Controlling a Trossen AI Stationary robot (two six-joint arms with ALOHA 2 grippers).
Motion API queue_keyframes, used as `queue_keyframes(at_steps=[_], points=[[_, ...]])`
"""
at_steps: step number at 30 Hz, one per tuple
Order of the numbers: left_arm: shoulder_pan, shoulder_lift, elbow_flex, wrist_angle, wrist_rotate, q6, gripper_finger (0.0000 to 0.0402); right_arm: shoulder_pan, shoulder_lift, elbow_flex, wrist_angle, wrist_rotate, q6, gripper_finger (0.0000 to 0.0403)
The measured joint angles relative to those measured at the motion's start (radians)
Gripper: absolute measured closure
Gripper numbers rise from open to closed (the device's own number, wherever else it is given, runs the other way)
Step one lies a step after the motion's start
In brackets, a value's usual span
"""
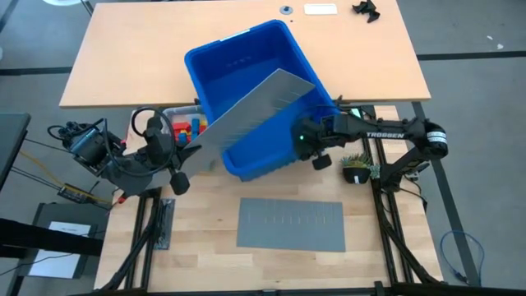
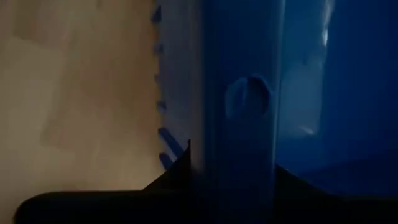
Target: Sort Items/Unsort Items
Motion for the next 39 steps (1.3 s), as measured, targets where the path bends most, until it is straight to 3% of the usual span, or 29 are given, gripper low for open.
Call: queue_keyframes(at_steps=[13,18,22,26,31,39], points=[[0.000,0.000,0.000,-0.011,0.001,0.026,0.0386,-0.250,-0.003,0.002,-0.015,0.035,-0.260,0.0327],[0.000,0.000,0.000,-0.011,0.001,0.042,0.0386,-0.287,-0.008,0.005,-0.012,0.093,-0.213,0.0255],[0.000,0.000,0.000,-0.011,0.003,0.042,0.0386,-0.288,-0.016,0.006,-0.010,0.142,-0.132,0.0200],[0.000,0.000,0.000,-0.010,0.006,0.041,0.0386,-0.265,-0.076,0.006,-0.017,0.114,-0.040,0.0166],[0.000,0.000,0.000,-0.010,0.006,0.043,0.0386,-0.204,-0.192,0.006,0.012,0.066,0.106,0.0147],[0.000,-0.002,0.000,-0.004,-0.046,0.047,0.0386,-0.105,-0.282,0.007,0.208,-0.130,0.492,0.0138]])
